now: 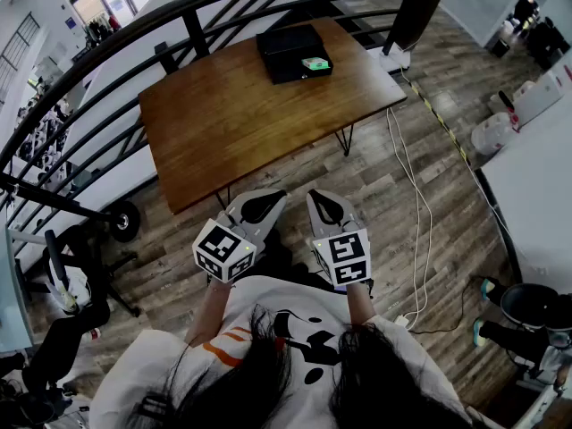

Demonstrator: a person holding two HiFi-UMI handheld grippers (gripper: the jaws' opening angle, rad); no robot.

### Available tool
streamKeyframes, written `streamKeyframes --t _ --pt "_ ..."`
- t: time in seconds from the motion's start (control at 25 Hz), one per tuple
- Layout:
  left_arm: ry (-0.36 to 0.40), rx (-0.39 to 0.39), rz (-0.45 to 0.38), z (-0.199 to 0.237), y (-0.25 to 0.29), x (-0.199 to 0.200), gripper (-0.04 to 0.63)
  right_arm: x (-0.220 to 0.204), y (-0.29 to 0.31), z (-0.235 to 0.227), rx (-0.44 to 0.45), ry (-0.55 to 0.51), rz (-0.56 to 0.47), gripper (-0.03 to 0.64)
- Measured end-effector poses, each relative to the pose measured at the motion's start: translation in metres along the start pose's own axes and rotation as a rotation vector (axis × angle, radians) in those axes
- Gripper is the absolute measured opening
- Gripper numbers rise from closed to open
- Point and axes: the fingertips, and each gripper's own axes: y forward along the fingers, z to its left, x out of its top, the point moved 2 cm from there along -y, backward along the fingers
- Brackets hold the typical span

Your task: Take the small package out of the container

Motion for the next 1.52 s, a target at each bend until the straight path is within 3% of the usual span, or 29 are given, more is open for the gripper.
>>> streamKeyframes --t 1.12,1.52 --pt "0.009 0.027 0.026 -0.028 -0.012 -0.006 0.000 -0.013 -0.018 0.006 0.040 0.026 -0.012 0.021" --pt "-0.022 0.060 0.027 0.000 0.006 -0.011 0.000 -0.020 0.002 -0.016 0.048 0.038 0.010 0.021"
